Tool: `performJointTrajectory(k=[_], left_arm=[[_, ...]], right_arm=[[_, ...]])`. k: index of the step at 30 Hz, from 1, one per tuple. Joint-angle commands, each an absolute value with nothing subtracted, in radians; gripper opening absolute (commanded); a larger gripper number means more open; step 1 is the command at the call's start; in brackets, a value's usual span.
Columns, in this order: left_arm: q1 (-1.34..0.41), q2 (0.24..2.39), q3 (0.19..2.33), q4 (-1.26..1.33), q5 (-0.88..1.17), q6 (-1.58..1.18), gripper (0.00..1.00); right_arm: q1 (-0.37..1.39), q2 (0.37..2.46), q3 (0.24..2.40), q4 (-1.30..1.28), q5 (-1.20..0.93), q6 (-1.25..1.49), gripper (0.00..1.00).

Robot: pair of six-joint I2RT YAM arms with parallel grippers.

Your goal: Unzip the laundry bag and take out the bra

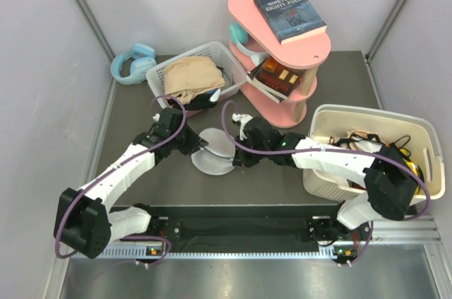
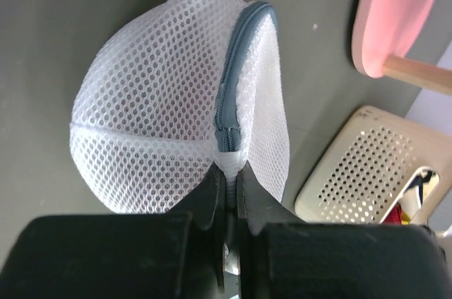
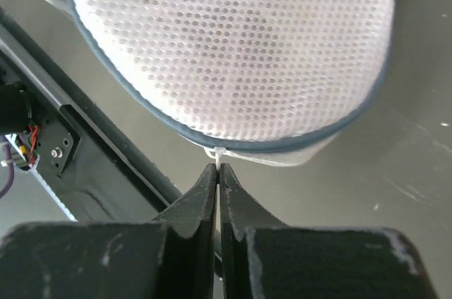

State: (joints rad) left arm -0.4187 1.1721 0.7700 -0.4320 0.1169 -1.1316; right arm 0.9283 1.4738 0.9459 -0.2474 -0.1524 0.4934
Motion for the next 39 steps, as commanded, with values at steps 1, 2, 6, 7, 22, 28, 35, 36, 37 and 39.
performJointTrajectory(k=[1,2,6,7,22,28,35,36,37,39], left_arm=[[-0.408,1.212,0.799,-0.315,0.207,-1.04,0.0],[-0.41,1.244,0.807,-0.287,0.247,-1.025,0.0],[-0.41,1.305,0.842,-0.18,0.325,-0.973,0.0],[-0.408,1.315,0.85,-0.152,0.336,-0.96,0.0],[-0.408,1.352,0.911,-0.297,0.298,-0.888,0.77],[-0.41,1.192,0.902,-0.512,0.154,-0.946,0.84],[-0.41,1.04,0.832,-0.647,0.086,-1.008,0.85],[-0.41,1.026,0.804,-0.65,0.086,-1.014,0.86],[-0.41,1.005,0.79,-0.647,0.089,-1.034,0.85],[-0.411,0.982,0.75,-0.62,0.11,-1.052,0.84]], right_arm=[[0.911,1.414,0.943,-0.238,-0.152,0.476,0.0],[0.911,1.411,0.946,-0.236,-0.155,0.472,0.0],[0.913,1.394,0.969,-0.258,-0.14,0.459,0.0],[0.913,1.39,0.974,-0.274,-0.118,0.454,0.0],[0.933,1.428,1.017,-0.247,-0.141,0.463,0.0],[0.949,1.493,1.055,-0.218,-0.182,0.476,0.0],[1.011,1.548,1.11,-0.222,-0.189,0.468,0.0],[1.017,1.552,1.117,-0.225,-0.189,0.465,0.0],[1.029,1.561,1.124,-0.229,-0.189,0.463,0.0],[1.042,1.572,1.141,-0.235,-0.19,0.459,0.0]])
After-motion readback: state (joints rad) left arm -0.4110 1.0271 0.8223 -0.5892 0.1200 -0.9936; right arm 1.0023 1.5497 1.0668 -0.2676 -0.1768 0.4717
